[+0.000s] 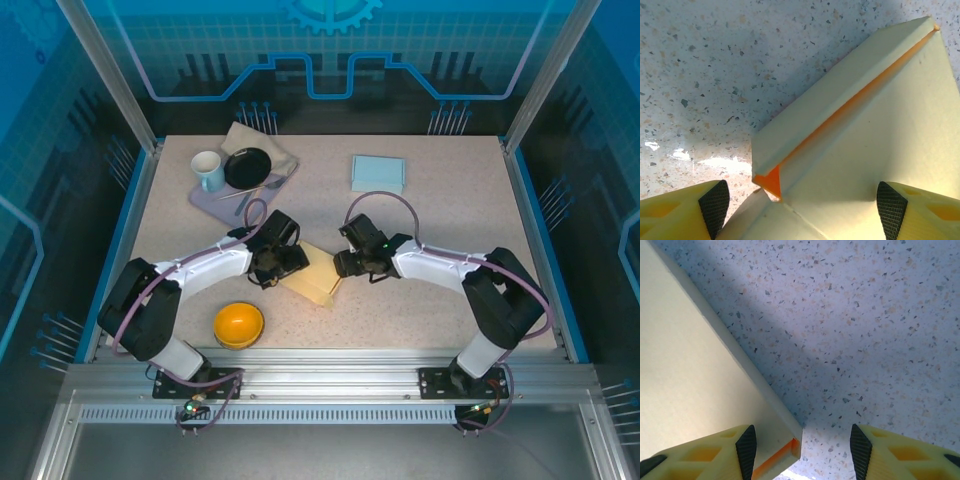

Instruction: Fold the paper box

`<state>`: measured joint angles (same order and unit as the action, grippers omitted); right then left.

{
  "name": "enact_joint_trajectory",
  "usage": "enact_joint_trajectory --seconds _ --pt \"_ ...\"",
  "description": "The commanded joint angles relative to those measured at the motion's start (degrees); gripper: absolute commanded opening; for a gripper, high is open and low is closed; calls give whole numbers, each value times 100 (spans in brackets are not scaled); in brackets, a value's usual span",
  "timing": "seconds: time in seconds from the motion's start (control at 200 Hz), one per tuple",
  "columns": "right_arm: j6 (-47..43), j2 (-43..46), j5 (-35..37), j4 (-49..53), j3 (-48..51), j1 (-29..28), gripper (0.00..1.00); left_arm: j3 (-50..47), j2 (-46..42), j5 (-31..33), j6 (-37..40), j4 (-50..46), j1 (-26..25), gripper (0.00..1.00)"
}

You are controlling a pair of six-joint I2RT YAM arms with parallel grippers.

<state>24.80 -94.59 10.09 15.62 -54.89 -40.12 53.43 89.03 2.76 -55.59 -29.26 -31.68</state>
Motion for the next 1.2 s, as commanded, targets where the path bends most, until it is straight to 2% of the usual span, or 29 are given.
enact_joint_trajectory --seconds 0.0,0.385,0.475,0.62,0.84,1.035,1.195 --pt "-162 -256 161 232 -117 159 55 -91 67 4 -83 -20 -39 81" --pt "-726 -818 -75 265 -911 635 55 -55 123 -17 -62 -26 -35 83" --pt "-549 -934 -174 893 -1524 680 55 -3 204 -28 -65 -63 -31 82" --pt "290 -930 -489 1982 -2241 613 55 -25 220 -33 -168 44 -29 81" --pt "896 -558 -909 1984 -1744 391 56 45 262 -49 -202 126 -33 81" --pt "976 -600 -1292 1554 -1179 340 56 67 290 -72 -198 121 -38 80" --pt "916 -771 -1241 1502 -1021 304 56 18 246 -204 -120 272 -27 80"
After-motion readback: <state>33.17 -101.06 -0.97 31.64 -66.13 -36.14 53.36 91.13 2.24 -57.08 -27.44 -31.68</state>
